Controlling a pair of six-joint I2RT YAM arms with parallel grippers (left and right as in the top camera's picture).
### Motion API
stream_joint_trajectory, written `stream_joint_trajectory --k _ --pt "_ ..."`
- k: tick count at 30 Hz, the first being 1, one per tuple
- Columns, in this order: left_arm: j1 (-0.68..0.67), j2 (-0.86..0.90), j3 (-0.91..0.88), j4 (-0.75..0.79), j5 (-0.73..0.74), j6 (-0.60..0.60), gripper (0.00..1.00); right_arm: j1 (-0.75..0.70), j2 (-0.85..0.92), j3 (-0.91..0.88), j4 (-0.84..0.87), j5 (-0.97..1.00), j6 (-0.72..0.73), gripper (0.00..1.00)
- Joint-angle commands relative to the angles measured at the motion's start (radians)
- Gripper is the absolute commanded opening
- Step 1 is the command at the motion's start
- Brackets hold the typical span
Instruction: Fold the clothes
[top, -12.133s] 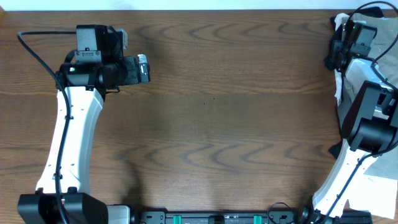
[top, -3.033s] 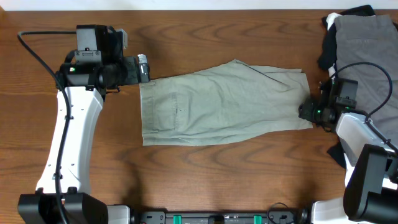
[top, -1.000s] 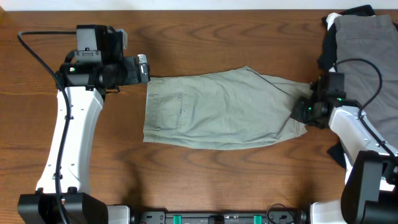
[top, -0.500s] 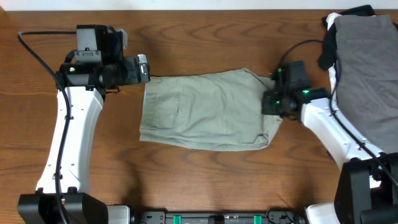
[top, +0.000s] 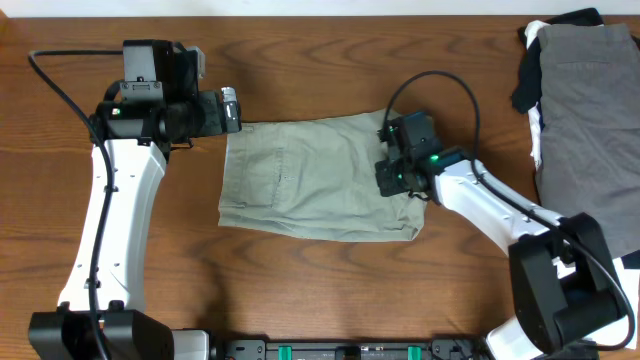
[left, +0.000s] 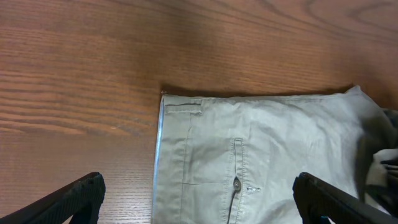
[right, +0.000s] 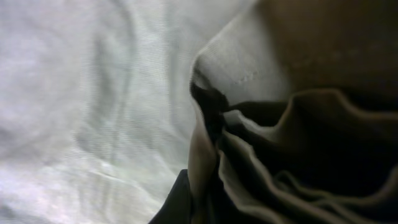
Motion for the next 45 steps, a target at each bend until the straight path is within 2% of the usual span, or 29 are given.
stream_joint_trajectory --k 1,6,8,12,15,18,23,27,33,45 --pt "0.005 -0.001 0.017 -0.002 0.013 -0.013 0.98 0.018 -0.003 0.021 0.034 -0.105 -0.027 0.24" --pt "0.005 -0.001 0.017 -0.002 0.013 -0.013 0.98 0.017 -0.014 0.091 0.028 -0.211 -0.051 0.49" --pt "0.005 -0.001 0.017 -0.002 0.013 -0.013 0.98 0.017 -0.022 0.121 0.002 -0.222 -0.067 0.55" --pt "0.005 -0.001 0.017 -0.002 0.013 -0.013 0.98 0.005 -0.053 0.200 -0.110 -0.195 -0.091 0.57" --pt "0.005 -0.001 0.017 -0.002 0.013 -0.013 0.98 -0.004 -0.081 0.241 -0.228 -0.091 -0.090 0.57" --pt "0.005 -0.001 0.017 -0.003 0.013 -0.013 0.98 -0.005 -0.097 0.246 -0.344 0.031 -0.070 0.56" --pt "0.005 -0.001 0.017 -0.002 0.013 -0.013 0.98 -0.001 -0.092 0.209 -0.475 0.099 -0.017 0.54" --pt "0.005 -0.001 0.017 -0.002 0.013 -0.013 0.98 0.000 -0.092 0.138 -0.443 0.150 0.000 0.55" --pt "0.005 -0.001 0.017 -0.002 0.013 -0.013 0.98 0.000 -0.092 0.047 -0.325 0.114 0.022 0.60" --pt "0.005 -0.001 0.017 -0.002 0.013 -0.013 0.98 0.000 -0.092 0.027 -0.315 0.035 0.046 0.62"
